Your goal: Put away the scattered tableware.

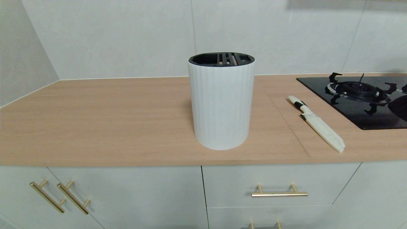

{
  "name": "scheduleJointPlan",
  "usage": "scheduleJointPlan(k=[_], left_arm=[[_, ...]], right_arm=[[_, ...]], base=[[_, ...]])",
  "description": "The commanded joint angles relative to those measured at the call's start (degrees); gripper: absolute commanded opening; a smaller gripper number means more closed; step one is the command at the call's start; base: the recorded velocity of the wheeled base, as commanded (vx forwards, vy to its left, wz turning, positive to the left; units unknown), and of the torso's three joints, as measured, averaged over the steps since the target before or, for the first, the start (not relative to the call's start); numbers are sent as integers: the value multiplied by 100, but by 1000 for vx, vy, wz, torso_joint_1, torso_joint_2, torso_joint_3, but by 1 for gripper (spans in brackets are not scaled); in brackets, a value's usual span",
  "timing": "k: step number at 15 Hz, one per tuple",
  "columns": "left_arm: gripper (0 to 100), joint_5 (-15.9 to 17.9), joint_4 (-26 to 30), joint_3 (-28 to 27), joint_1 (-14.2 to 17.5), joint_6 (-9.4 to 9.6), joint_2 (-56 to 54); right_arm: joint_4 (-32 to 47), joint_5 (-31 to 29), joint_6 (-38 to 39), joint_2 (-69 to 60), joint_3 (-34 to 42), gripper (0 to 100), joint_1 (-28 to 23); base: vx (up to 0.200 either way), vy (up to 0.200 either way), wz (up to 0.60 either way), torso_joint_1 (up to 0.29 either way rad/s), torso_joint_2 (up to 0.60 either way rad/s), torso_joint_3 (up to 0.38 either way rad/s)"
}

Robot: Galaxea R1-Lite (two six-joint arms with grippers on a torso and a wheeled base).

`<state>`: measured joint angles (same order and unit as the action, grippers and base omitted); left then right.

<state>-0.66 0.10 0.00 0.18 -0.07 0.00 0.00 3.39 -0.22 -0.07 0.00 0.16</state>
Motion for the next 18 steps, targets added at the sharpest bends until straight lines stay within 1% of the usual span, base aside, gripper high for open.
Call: scheduleJointPlan(k=[1,8,18], left_arm=[[100,-4,-1,0,-1,-1,9],[100,-4,-1,0,-1,-1,0],[100,-4,-1,0,-1,-1,0]], right_arm=[[0,4,-4,7,0,100,2],[0,4,-4,7,0,100,2],[0,4,-4,7,0,100,2]], base=[[0,0,0,173,-461,-290],[0,0,0,202,-483,-281],[0,0,0,247,-535,-295]])
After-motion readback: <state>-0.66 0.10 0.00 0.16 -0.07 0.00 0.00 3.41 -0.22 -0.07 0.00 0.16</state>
